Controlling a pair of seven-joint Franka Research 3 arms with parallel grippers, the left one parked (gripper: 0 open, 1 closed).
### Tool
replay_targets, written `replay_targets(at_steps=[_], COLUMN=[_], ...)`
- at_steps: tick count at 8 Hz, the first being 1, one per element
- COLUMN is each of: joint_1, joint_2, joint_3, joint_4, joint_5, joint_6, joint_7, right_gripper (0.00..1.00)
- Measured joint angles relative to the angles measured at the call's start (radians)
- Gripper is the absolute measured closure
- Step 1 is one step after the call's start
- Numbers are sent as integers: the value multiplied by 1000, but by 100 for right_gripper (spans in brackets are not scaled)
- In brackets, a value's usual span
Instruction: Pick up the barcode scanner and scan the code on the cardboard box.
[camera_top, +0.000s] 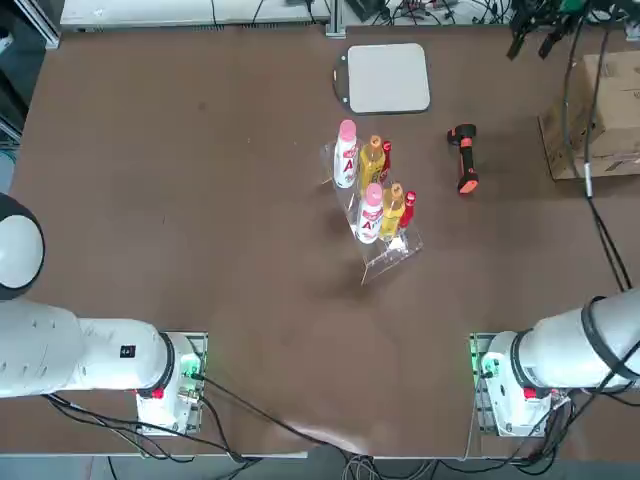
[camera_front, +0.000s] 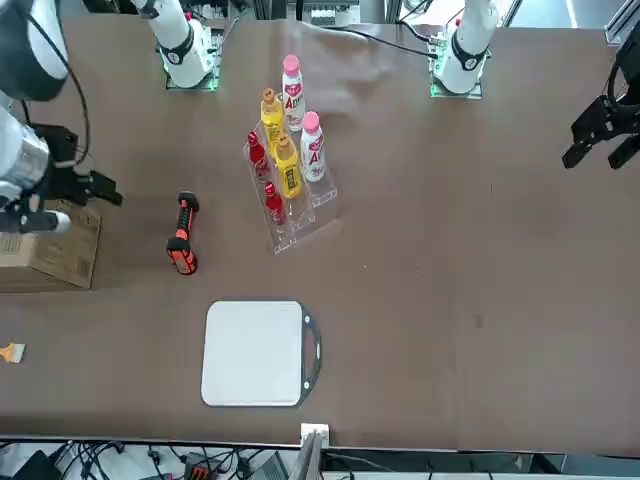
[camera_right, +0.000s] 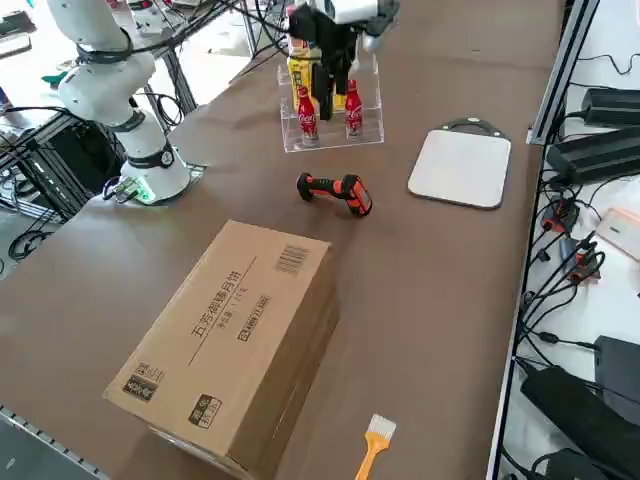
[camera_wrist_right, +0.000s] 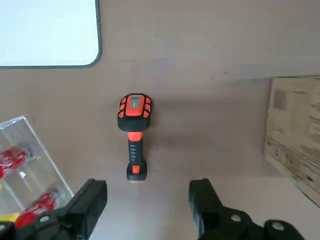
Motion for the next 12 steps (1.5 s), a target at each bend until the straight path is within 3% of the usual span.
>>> replay_targets(at_steps=[4,5,7,12], joint_1=[82,120,155,133], joint_2=[-4,2,35,110], joint_3=[6,7,7,-11], joint_4=[-451,-524,-571,-575], joint_5=[2,2,2,1], joint_6=[547,632,701,775], joint_7=[51,86,101,45], right_gripper=[0,0,0,0])
